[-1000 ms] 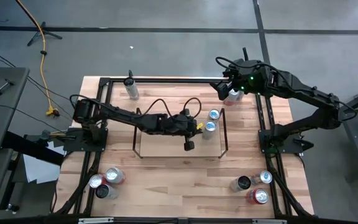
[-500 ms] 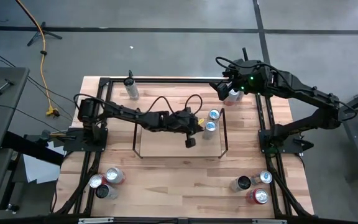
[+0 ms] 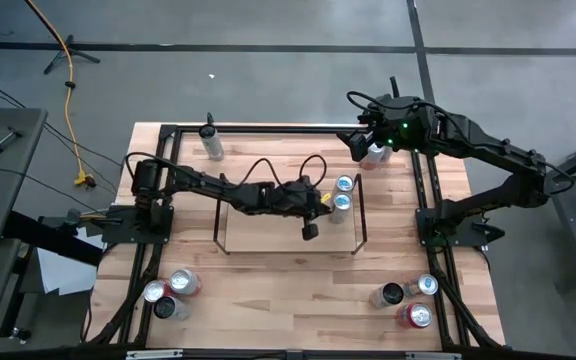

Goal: Place canned beverage on shelf
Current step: Put the blue soda can aligned with the other blue soda can on the shelf

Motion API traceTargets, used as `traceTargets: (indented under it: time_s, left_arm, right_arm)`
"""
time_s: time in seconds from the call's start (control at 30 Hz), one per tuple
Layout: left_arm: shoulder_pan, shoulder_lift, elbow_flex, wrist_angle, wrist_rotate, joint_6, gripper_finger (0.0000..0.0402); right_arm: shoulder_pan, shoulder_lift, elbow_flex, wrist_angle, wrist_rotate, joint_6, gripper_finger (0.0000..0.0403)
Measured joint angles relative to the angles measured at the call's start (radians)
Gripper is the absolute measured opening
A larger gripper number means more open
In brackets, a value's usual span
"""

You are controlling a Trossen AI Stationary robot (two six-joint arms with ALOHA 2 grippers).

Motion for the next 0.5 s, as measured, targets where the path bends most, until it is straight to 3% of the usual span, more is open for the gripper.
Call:
traceTargets:
  time_s: [0.5]
  left_arm:
    - [0.005, 0.013, 0.0, 0.057, 0.0, -0.016, 0.0]
  right_arm:
    - [0.0, 0.0, 0.0, 0.003, 0.0, 0.0, 0.0387]
